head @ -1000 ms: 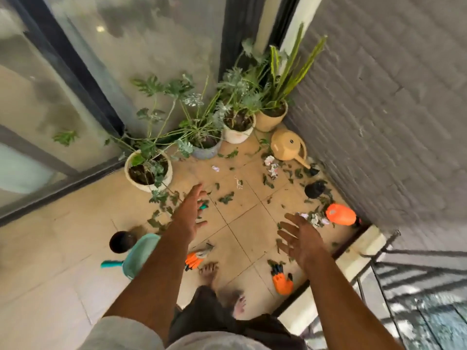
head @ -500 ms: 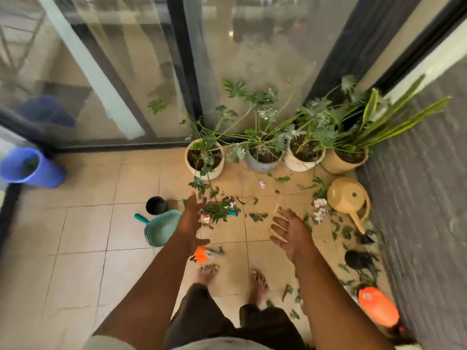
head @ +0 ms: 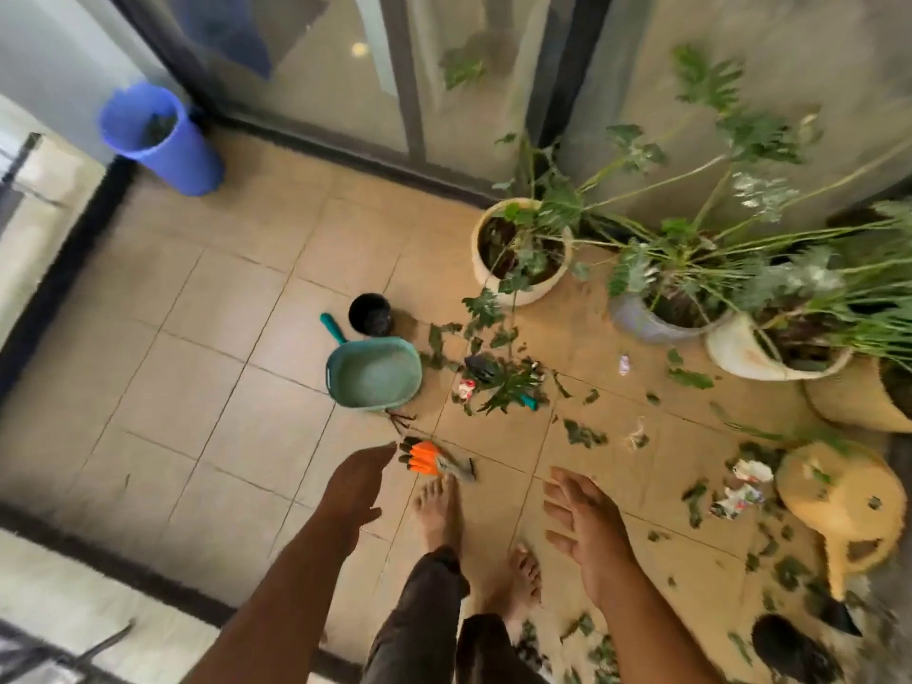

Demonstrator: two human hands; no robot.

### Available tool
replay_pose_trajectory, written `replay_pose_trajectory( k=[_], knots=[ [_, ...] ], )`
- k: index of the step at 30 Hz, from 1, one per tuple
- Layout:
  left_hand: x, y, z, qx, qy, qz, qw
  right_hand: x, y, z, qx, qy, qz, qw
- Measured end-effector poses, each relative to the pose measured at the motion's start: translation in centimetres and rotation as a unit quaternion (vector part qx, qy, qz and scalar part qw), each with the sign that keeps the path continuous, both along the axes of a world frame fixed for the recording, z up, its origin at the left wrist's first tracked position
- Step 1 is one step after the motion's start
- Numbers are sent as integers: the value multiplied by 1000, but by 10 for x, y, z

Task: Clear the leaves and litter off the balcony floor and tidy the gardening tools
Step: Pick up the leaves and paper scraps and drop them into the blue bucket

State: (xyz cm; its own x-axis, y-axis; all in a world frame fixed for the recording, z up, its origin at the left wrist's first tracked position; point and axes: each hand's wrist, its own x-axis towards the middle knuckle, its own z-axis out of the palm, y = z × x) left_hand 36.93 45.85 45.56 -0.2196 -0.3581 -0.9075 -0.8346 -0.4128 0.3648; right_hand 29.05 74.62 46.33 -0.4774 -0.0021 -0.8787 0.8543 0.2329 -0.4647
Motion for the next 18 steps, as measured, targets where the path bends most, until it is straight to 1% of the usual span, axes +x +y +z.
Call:
replay_pose_trajectory(
  k=[2,4,6,9,13,16,18],
  knots=[
    [1,-13,-49,-12,1,-4,1000,-4,-15,-44,7,8,56,998],
    [0,-29,-101,-61,-15,2,998,-12,-31,-90,7,22,113,993],
    [-1,-45,-151,-99,-35,30,994,-21,-48,-136,5,34,171,985],
    [-4,-73,-227,-83,-43,84,992,-31,-73,-207,0,56,252,966],
    [-17,-104,-315,-60,-29,121,990,-43,-119,-296,-23,66,324,943],
    [-30,-116,-367,-72,-24,139,987,-62,-156,-357,-18,112,351,930],
    [-34,-121,-399,-97,-12,163,982,-74,-178,-388,-9,143,360,922]
  ],
)
